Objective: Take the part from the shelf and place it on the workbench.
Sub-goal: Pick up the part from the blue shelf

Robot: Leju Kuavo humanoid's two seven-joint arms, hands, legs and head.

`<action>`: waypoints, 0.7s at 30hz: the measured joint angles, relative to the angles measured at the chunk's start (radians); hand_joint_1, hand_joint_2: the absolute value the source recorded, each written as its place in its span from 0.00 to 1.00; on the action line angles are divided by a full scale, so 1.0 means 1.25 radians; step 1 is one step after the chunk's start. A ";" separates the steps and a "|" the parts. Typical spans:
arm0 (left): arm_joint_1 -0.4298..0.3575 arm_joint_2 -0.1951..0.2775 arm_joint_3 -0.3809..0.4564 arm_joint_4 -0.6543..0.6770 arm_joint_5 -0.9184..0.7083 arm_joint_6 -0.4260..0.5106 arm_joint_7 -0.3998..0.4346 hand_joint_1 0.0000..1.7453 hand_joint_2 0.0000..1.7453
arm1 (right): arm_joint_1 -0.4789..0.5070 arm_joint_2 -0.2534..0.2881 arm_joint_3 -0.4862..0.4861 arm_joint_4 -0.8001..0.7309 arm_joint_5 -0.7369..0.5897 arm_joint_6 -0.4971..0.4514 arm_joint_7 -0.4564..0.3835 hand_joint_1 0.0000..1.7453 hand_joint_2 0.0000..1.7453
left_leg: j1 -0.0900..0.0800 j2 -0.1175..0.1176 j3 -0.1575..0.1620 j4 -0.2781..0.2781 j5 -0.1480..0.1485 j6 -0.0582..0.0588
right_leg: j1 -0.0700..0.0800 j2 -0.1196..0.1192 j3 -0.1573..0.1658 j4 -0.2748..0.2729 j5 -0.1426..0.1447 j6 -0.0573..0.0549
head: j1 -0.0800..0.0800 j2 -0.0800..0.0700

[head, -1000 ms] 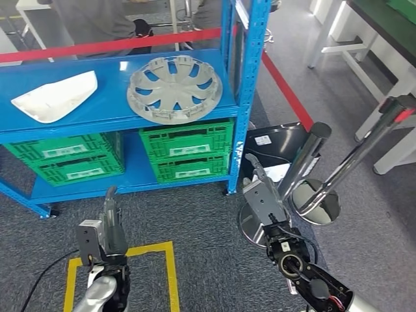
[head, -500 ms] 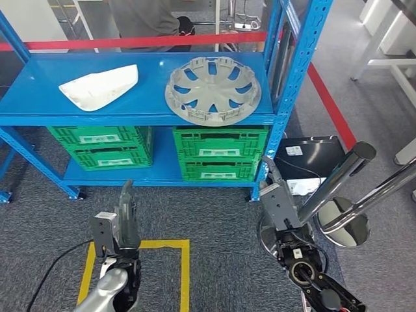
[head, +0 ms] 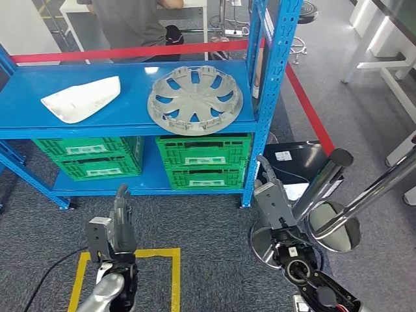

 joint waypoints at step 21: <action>-0.003 0.004 0.001 -0.002 -0.006 -0.010 -0.004 0.00 0.00 | -0.002 -0.001 0.005 -0.002 -0.001 -0.009 -0.001 0.00 0.00 | -0.070 0.022 -0.110 0.053 0.048 0.075 | 0.046 -0.001 0.077 -0.035 -0.070 -0.062 | -0.069 0.000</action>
